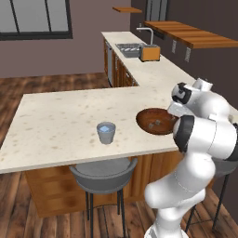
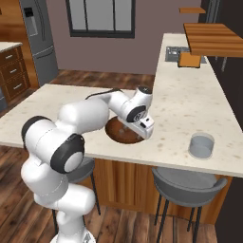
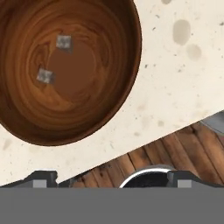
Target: There are four ice cubes in the ice bowl. Place two ice cubes in each glass of water.
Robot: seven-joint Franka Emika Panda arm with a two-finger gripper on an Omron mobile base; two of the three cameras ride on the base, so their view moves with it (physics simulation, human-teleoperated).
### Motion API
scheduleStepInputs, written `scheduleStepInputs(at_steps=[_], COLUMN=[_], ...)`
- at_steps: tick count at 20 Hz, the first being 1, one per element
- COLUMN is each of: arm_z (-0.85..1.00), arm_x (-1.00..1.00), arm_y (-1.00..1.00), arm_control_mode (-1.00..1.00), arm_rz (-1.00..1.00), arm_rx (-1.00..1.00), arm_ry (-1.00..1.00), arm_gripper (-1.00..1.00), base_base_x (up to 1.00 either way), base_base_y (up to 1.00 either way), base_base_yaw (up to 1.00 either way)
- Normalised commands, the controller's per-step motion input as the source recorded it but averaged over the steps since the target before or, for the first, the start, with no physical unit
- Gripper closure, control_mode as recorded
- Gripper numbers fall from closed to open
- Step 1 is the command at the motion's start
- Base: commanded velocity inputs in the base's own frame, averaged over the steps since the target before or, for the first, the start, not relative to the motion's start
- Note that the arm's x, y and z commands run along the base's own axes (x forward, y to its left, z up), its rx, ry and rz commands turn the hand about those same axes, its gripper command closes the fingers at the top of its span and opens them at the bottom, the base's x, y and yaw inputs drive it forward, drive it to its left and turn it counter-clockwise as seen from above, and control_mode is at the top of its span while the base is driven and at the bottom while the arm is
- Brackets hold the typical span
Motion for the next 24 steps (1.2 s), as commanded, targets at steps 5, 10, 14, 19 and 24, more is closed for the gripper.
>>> scheduleStepInputs(at_steps=[5,10,14,19,24], arm_z=[-0.50,-0.24,-0.34,-0.30,-0.26], arm_x=[0.22,0.30,0.16,0.31,0.41], arm_y=[-0.12,-0.04,0.00,0.01,0.04], arm_control_mode=[-1.00,-1.00,-1.00,-1.00,-1.00], arm_rz=[0.00,0.00,0.00,0.00,0.00], arm_rx=[0.00,0.00,0.00,0.00,0.00], arm_ry=[0.00,-0.01,0.00,0.00,0.00], arm_gripper=[-1.00,-1.00,-1.00,-1.00,-1.00], base_base_x=[0.00,0.00,0.00,0.00,0.00], base_base_y=[0.00,0.00,0.00,0.00,0.00], base_base_yaw=[0.00,0.00,0.00,0.00,0.00])
